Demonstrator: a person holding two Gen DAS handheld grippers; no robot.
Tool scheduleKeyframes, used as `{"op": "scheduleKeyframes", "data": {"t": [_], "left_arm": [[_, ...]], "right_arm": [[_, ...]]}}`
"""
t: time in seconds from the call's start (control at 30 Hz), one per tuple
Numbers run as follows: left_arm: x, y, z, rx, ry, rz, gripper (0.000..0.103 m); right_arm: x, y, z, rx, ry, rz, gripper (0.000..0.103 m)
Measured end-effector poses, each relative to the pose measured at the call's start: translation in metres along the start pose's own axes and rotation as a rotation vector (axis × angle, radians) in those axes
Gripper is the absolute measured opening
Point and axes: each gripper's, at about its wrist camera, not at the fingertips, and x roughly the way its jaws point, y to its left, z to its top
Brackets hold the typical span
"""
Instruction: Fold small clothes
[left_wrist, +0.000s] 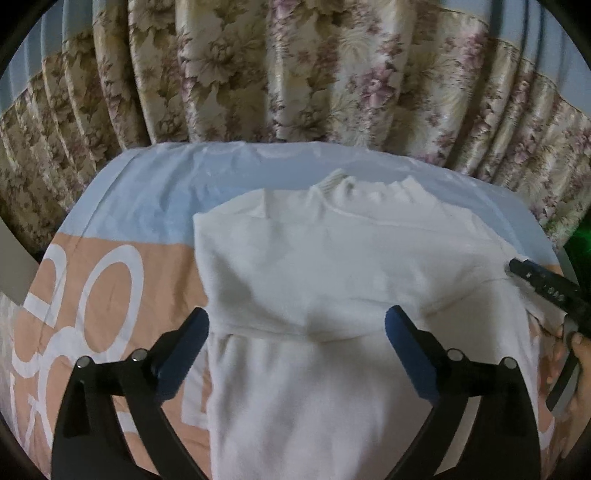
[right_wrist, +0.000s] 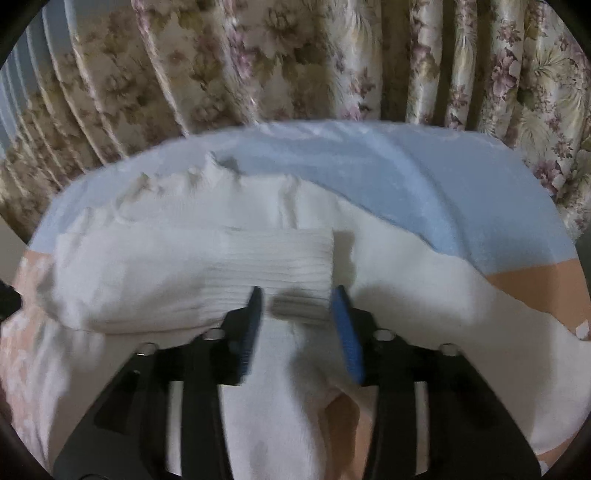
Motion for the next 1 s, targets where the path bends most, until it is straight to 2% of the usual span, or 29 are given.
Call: {"op": "scheduleKeyframes", "data": {"t": [0.07,0.2,0.3,0.5,0.6,0.7,0.83,0.93,1.0], "left_arm": [[-0.008,-0.010,0.002,0.003,-0.007,-0.015,0.098],[-0.024,-0.032,0.007,0.016,-0.031,-0.044,0.101],[-0.038,-0.052,0.009,0.044,-0.056,-0.060,0.101],[-0.056,-0.083,-0.004,0.077,-0.074,-0.107,0.101],[-0.058,-0.096,-0.012,0.105,-0.069,-0.110,0.101],[-0.057,-0.104,-0.018,0.126,-0.048,-0.102,0.101],[-0.058,-0.112,-0.022,0.149,-0.043,-0.091,0.101],[-0.057,-0.116,-0.022,0.160,-0.041,-0.079,0.101],[-0.057,-0.118,-0.022,0.169,-0.041,-0.073,0.101]], "right_arm": [[-0.023,-0.004,-0.001,0.010,-0.049,0.020,0.063],[-0.071,-0.019,-0.008,0.048,-0.133,0.050,0.091],[-0.104,-0.036,-0.021,0.074,-0.179,0.007,0.100],[-0.137,-0.091,-0.059,0.202,-0.171,-0.080,0.100],[-0.146,-0.131,-0.083,0.307,-0.168,-0.124,0.100],[-0.154,-0.180,-0.110,0.490,-0.173,-0.133,0.100],[-0.162,-0.229,-0.136,0.668,-0.193,-0.149,0.093],[-0.161,-0.255,-0.148,0.731,-0.187,-0.192,0.085],[-0.158,-0.267,-0.154,0.758,-0.179,-0.218,0.084]]}}
